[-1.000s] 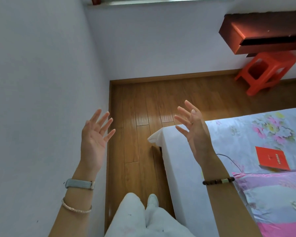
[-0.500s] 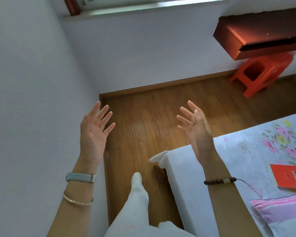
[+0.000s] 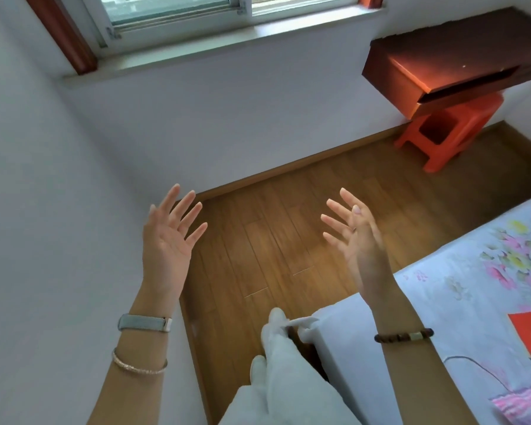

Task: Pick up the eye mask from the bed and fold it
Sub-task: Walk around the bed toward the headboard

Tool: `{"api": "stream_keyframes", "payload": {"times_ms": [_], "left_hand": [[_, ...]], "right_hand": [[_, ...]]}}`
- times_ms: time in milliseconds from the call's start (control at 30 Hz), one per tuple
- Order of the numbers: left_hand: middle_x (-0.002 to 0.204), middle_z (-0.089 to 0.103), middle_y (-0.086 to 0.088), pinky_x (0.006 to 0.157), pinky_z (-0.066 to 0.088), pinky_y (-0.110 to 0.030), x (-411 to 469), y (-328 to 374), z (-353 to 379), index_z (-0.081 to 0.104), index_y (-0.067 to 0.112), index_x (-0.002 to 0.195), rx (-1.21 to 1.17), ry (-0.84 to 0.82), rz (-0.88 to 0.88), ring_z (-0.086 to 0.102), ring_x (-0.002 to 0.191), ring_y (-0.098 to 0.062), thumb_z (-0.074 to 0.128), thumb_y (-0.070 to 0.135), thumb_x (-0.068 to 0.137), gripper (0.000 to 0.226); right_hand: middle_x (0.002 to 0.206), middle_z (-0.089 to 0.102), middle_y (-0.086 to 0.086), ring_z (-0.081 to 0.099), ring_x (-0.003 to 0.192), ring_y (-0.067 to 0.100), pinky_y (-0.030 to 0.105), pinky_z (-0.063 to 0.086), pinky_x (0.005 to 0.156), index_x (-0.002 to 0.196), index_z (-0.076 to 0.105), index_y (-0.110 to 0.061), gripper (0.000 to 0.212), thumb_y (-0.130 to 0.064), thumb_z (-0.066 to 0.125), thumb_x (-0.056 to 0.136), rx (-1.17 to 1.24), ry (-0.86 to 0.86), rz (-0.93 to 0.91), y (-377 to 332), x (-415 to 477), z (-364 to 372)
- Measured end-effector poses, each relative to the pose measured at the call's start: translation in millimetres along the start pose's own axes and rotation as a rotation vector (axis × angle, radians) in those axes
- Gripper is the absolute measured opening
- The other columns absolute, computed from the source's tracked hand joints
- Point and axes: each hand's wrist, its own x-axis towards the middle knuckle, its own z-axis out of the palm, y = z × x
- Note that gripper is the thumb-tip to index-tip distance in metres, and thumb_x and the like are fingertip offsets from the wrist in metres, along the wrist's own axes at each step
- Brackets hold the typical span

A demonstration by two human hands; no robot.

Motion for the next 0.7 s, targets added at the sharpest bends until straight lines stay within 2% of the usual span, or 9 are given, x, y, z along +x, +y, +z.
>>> {"api": "stream_keyframes", "payload": {"times_ms": [167,267,467,700], "left_hand": [[0.151,0.052,-0.005,0.113,0.038,-0.050,78.1,-5.6,16.2,0.043,0.024,0.149,0.003,-0.048,-0.055,0.053,0.136,-0.022,0.026,0.053,0.098,0.061],[0.149,0.055,-0.005,0.112,0.039,-0.050,136.0,-5.9,33.1,0.043,0.023,0.150,0.019,-0.087,-0.058,0.054,0.135,-0.022,0.024,0.052,0.100,0.060],[0.150,0.054,-0.002,0.111,0.041,-0.046,251.0,2.7,87.1,0.039,0.022,0.151,0.101,-0.195,-0.050,0.053,0.136,-0.021,0.022,0.052,0.099,0.063],[0.150,0.054,-0.004,0.114,0.038,-0.051,341.1,-4.8,154.7,0.042,0.022,0.150,0.060,-0.310,-0.101,0.053,0.136,-0.023,0.026,0.054,0.097,0.064]], "right_hand": [[0.142,0.060,-0.009,0.064,0.125,0.012,0.038,0.050,0.104,0.134,0.053,-0.044,0.037,-0.048,0.036,0.101,0.023,0.079,0.014,-2.0,64.5,1.4],[0.143,0.058,-0.009,0.063,0.126,0.012,0.037,0.050,0.104,0.140,0.049,-0.041,0.040,-0.047,0.035,0.103,0.034,0.113,-0.001,-7.1,112.8,-2.6],[0.142,0.060,-0.008,0.062,0.126,0.012,0.039,0.049,0.104,0.138,0.052,-0.043,0.041,-0.050,0.037,0.100,0.106,0.174,-0.018,-29.9,205.2,-11.4],[0.143,0.060,-0.006,0.063,0.125,0.011,0.039,0.049,0.104,0.137,0.053,-0.044,0.043,-0.051,0.039,0.098,0.109,0.270,-0.034,-55.9,275.9,-35.9]]}}
